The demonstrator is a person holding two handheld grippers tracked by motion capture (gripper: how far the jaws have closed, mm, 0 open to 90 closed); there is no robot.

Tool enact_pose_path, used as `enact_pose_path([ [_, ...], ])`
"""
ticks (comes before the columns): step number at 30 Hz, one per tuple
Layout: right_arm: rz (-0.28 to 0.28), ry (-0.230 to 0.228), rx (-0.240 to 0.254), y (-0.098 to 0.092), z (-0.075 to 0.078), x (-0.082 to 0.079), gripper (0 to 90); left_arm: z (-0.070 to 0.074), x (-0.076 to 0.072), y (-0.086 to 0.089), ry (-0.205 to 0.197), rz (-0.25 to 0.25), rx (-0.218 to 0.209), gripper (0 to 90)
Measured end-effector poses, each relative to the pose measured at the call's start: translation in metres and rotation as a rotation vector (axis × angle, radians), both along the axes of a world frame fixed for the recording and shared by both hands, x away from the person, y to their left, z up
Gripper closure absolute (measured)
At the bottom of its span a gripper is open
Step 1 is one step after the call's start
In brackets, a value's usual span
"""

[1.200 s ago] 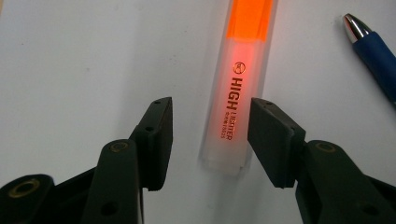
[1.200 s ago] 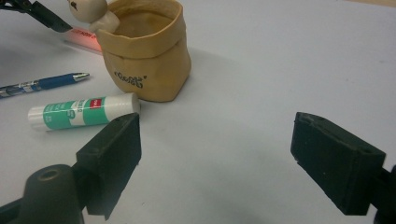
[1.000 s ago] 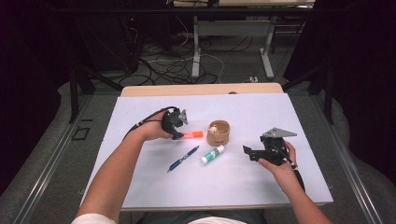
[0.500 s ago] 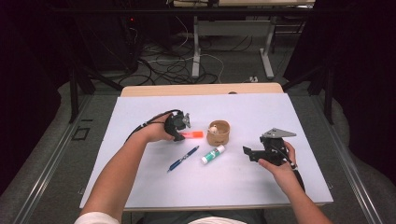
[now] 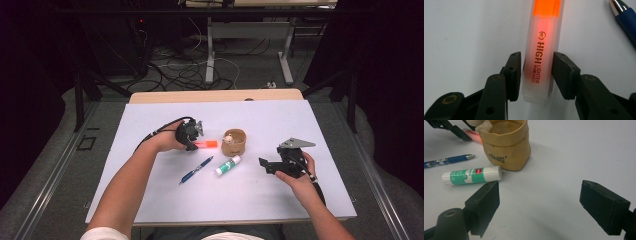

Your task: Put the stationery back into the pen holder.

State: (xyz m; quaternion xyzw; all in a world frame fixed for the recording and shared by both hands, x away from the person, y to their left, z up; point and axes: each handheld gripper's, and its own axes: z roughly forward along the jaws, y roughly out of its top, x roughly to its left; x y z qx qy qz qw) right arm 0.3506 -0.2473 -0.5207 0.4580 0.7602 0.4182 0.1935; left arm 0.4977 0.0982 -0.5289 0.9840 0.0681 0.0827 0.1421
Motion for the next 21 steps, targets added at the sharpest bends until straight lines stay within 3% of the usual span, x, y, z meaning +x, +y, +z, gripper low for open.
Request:
enact_pose_path([
  [5,0.004,0.009,0.001,0.0010,-0.0003,-0.0011,15.7,-0.0020,0.0074,0.0077,0.059,0.022,-0.060,58.8],
  [8,0.005,0.012,0.003,0.0013,-0.0005,-0.0009,15.7,-0.0023,0.0093,0.0093,0.073,0.017,-0.069,60.2],
  [21,0.009,0.008,-0.005,0.0025,-0.0006,-0.0008,15.7,-0.0009,0.0093,0.0065,0.081,-0.013,-0.046,65.4],
])
